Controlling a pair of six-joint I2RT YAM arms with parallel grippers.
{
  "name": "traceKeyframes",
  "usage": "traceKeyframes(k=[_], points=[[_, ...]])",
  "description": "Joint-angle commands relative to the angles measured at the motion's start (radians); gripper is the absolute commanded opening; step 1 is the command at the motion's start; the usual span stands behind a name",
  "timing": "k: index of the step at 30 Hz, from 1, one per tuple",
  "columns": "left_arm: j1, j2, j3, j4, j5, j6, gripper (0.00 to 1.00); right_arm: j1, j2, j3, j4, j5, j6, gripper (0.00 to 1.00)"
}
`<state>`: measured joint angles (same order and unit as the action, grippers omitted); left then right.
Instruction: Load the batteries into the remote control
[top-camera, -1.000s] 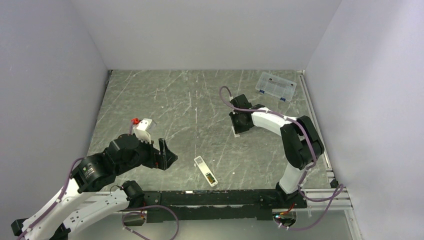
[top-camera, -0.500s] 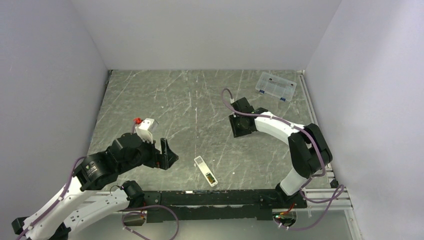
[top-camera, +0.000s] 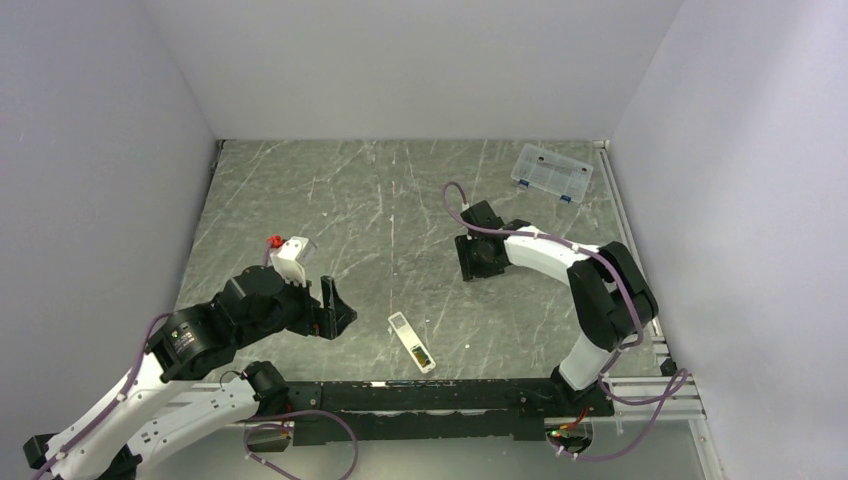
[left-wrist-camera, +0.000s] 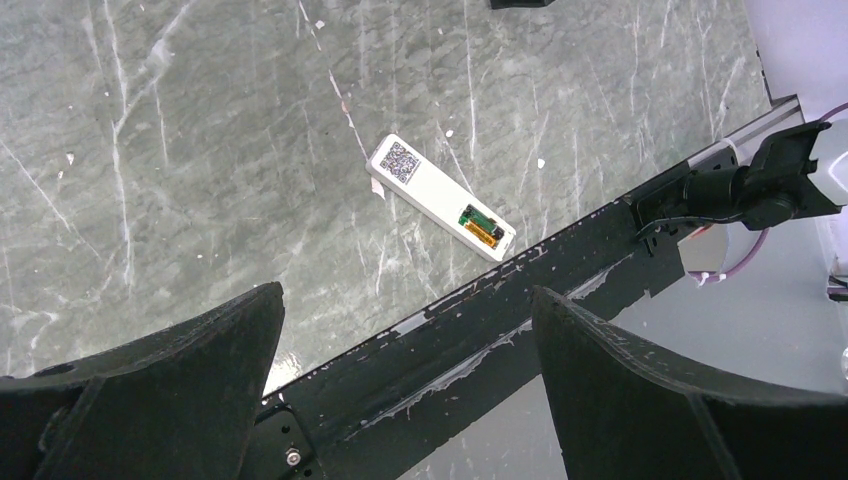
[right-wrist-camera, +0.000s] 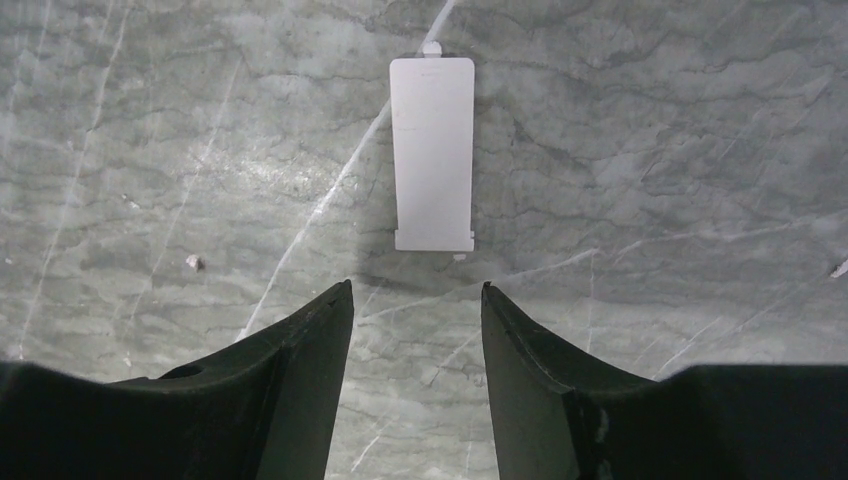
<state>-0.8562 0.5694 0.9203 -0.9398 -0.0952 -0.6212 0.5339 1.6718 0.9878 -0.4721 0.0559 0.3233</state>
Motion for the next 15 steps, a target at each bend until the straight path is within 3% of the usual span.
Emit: traceKeyframes(k=[1, 15], points=[[-0.002, 0.006, 0.001, 0.035, -0.005, 0.002, 0.99, 0.004, 0.017, 0.021, 0.033, 0.045, 0.032, 0.53], [-0.002, 0.005, 0.003, 0.034, -0.009, 0.003, 1.0, 0.007, 0.055, 0.048, 0.036, 0.084, 0.046, 0.5]])
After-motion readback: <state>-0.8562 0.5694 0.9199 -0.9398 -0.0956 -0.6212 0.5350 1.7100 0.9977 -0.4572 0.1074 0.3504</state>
